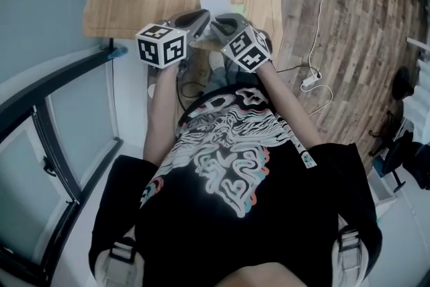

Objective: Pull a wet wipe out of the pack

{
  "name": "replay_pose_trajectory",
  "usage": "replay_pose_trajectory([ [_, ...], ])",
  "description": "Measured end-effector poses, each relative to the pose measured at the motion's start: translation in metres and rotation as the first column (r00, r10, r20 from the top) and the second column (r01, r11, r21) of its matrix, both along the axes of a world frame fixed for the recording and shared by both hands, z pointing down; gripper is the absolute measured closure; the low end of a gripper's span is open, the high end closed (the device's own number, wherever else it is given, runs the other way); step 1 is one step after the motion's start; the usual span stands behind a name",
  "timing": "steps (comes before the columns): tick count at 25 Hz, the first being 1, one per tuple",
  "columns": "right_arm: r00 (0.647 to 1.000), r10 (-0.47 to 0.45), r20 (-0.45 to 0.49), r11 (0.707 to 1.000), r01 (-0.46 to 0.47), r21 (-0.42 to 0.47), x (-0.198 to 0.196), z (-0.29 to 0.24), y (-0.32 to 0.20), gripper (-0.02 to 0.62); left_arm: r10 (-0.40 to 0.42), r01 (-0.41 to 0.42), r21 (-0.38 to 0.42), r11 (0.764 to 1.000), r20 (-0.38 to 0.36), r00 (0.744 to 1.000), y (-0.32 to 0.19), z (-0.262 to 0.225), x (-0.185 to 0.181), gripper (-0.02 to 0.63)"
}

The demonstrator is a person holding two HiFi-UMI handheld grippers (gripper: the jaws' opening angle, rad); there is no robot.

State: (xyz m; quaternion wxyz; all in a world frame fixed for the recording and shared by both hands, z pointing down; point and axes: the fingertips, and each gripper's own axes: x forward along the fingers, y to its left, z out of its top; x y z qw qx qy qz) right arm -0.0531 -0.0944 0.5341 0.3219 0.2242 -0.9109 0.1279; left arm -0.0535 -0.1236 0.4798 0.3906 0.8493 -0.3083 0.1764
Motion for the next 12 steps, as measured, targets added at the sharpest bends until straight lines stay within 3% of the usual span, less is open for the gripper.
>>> replay_pose_trajectory([
  [12, 1.0, -0.009, -0.01, 1.0, 0.009, -0.001, -0.001, 0.002, 0.001, 0.558, -0.025, 0.026, 0.02, 0.999, -0.019, 1.0, -0.005, -0.011, -0.005, 0.609],
])
